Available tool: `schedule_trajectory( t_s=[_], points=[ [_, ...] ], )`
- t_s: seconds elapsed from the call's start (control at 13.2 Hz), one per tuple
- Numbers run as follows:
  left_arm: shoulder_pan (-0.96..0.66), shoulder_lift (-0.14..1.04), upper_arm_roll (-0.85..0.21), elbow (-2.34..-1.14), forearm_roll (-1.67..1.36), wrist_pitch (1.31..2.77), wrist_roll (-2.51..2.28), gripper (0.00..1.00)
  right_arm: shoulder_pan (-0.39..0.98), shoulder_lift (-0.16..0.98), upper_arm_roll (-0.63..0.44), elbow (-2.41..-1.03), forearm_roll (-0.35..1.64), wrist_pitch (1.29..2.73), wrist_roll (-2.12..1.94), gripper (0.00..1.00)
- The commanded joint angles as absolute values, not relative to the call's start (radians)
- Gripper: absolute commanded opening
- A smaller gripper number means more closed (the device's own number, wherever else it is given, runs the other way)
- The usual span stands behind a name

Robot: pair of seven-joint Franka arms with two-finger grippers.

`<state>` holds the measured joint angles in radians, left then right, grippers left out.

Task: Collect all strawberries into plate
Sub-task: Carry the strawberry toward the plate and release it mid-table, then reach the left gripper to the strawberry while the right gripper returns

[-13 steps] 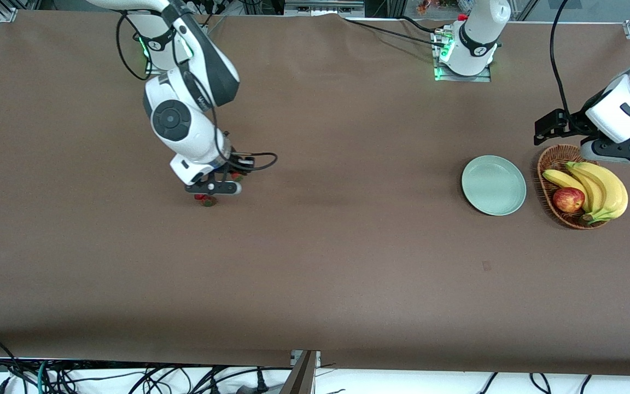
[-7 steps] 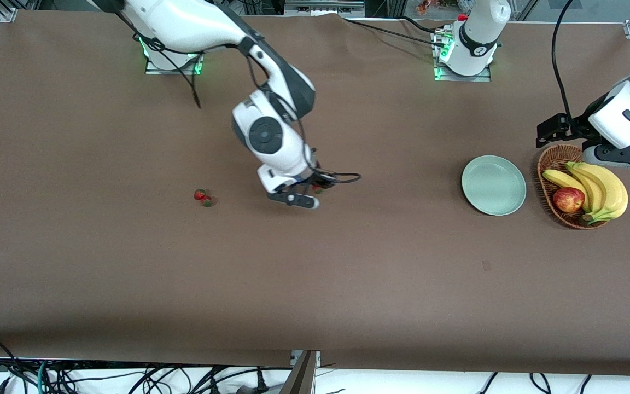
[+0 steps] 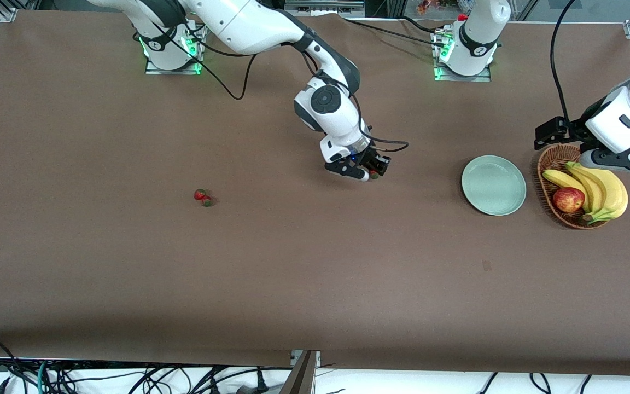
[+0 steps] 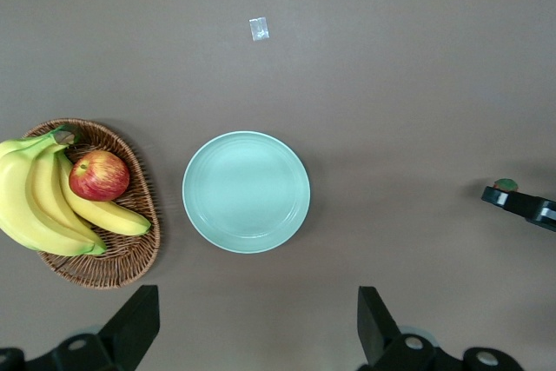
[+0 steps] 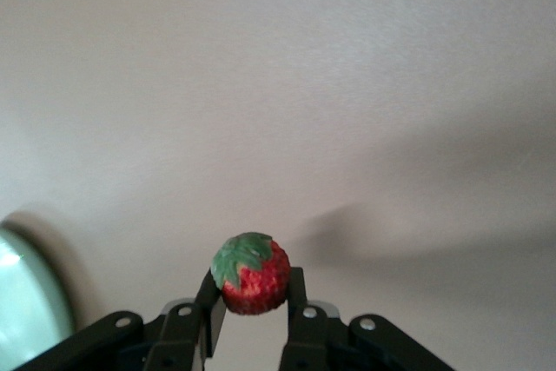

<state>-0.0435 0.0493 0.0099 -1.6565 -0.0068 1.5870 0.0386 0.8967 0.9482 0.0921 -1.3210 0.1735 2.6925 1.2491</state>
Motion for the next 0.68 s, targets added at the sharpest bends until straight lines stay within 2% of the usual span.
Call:
schedule_trajectory(
  t_s=[0.0, 0.15, 0.3, 0.61],
  points=[
    [-0.037, 0.044, 0.008, -1.675, -0.021, 1.608, 0.043, 1.0, 0.902, 0.973, 0.067, -1.284, 0.17, 2.698, 1.259, 0.74],
    [-0.037, 0.044, 0.006, -1.689, -0.021, 1.612, 0.043, 1.0, 0.9, 0.957, 0.066, -1.282, 0.17, 2.697, 1.288, 0.91],
    [-0.037, 0.043, 0.006, -1.712, -0.021, 1.643, 0.043, 1.0, 0.893, 0.925, 0.052, -1.285, 0.169, 2.678, 1.286, 0.99],
    [-0.038, 0.04, 0.0, -1.773, -0.021, 1.696, 0.043, 1.0, 0.842, 0.803, -0.028, -1.292, 0.175, 2.349, 1.108, 0.99]
  ],
)
